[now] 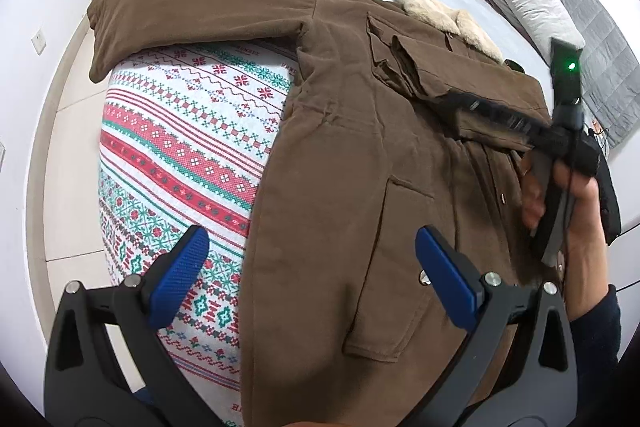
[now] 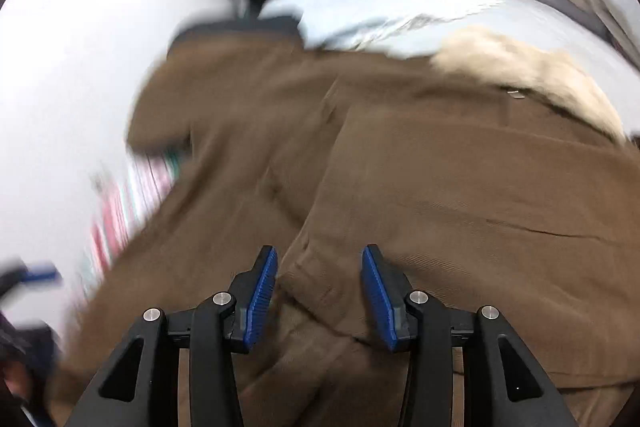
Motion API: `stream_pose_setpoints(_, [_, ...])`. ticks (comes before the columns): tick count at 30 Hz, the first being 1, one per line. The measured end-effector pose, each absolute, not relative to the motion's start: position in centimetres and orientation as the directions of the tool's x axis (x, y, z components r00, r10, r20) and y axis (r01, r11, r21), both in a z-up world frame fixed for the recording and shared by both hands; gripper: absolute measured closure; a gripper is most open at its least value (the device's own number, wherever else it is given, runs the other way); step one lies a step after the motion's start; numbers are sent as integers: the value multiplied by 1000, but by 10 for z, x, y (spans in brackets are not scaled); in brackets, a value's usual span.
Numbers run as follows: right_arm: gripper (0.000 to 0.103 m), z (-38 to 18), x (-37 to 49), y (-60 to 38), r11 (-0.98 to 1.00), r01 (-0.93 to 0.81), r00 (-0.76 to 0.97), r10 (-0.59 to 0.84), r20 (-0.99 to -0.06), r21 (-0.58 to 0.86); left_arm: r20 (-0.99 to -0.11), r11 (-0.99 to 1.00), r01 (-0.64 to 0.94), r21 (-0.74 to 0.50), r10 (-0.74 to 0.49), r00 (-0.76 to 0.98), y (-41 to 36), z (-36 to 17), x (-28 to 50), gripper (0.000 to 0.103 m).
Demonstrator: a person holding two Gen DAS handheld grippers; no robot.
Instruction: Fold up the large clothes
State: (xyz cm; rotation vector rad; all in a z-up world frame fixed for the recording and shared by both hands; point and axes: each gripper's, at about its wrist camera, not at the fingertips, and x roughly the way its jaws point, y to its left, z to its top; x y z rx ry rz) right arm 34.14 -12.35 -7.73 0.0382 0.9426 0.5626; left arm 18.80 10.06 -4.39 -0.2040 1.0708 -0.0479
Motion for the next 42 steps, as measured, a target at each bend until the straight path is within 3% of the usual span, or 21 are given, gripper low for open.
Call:
stream_pose_setpoints(2, [46, -85, 356, -147, 891, -340, 471, 438, -766, 301, -867, 979, -68, -192, -137, 479, 102, -45, 189, 0])
stream_pose_setpoints(5, [44, -103, 369, -192, 902, -219, 437, 432, -789, 373, -870, 978, -80, -193, -133, 475, 105, -46, 190, 0])
stream_pose_setpoints(8, [44, -89, 365, -256, 859, -144, 530, 486, -695, 491, -868, 977, -81, -195, -134, 478, 107, -46, 189, 0])
stream_pose_setpoints(11, [35, -87, 352, -338, 740, -19, 625, 534, -570, 672, -867, 978, -77, -193, -133, 480, 105, -45, 188, 0])
stream_pose_setpoints(13, [34, -106, 347, -376, 771, 134, 620, 425, -659, 623, -868, 979, -75, -191, -133, 479, 103, -46, 189, 0])
stream_pose_setpoints(14, [46, -116, 344, -386, 817, 175, 601, 353, -717, 549, -870, 979, -72, -190, -134, 475, 101, -47, 189, 0])
stream_pose_setpoints(15, [67, -119, 340, -391, 830, 171, 605, 338, -721, 532, -871, 980, -70, -187, -133, 474, 99, -48, 189, 0])
stream_pose_setpoints(16, [76, -123, 336, -402, 831, 190, 616, 314, -722, 523, -872, 981, -68, -181, -128, 473, 97, -49, 189, 0])
stream_pose_setpoints(17, [94, -124, 336, -414, 811, 249, 617, 289, -732, 530, -873, 982, -66, -176, -124, 472, 96, -50, 189, 0])
stream_pose_setpoints(19, [96, -121, 334, -429, 774, 311, 652, 249, -717, 551, -875, 985, -60, -164, -117, 470, 92, -52, 189, 0])
stream_pose_setpoints(23, [96, -121, 340, -403, 880, 289, 631, 121, -766, 376, -876, 988, -57, -143, -100, 472, 89, -55, 193, 0])
stream_pose_setpoints(25, [90, -109, 338, -390, 910, 290, 612, 61, -789, 295, -875, 987, -69, -147, -97, 475, 92, -55, 196, 0])
stream_pose_setpoints(29, [40, -78, 336, -343, 965, 211, 619, -5, -786, 159, -867, 979, -93, -183, -116, 484, 102, -53, 198, 0])
stream_pose_setpoints(36, [35, -51, 307, -256, 988, 10, 561, 121, -819, 153, -834, 946, -156, -286, -165, 527, 154, -44, 206, 0])
stream_pose_setpoints(42, [34, -42, 241, -171, 977, -178, 479, 188, -858, 114, -819, 816, -376, -439, -192, 540, 246, -60, 228, 0])
